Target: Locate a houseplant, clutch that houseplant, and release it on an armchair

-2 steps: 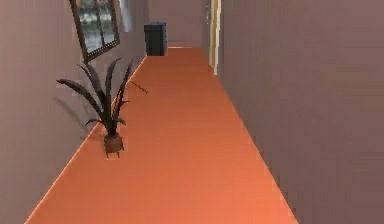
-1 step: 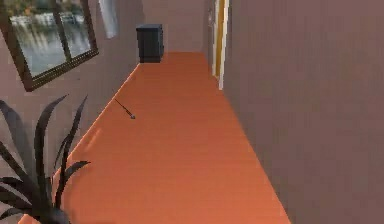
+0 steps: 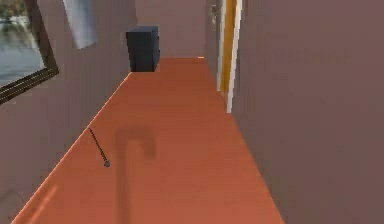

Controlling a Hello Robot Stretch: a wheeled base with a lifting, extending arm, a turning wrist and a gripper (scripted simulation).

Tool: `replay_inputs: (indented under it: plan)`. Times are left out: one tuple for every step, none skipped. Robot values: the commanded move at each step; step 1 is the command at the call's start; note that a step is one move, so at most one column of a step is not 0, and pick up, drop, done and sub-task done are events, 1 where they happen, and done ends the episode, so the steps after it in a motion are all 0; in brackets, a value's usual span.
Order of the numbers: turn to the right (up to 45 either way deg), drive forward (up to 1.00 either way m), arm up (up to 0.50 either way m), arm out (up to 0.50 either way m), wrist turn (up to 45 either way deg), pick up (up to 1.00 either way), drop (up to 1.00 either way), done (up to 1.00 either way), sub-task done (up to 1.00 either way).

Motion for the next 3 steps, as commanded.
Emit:
replay_inputs:
  plan:
    - [0.0,1.00,0.00,0.00,0.0,0.00,0.00,0.00,0.00]
    - [0.0,1.00,0.00,0.00,0.0,0.00,0.00,0.00,0.00]
    - [0.0,1.00,0.00,0.00,0.0,0.00,0.00,0.00,0.00]
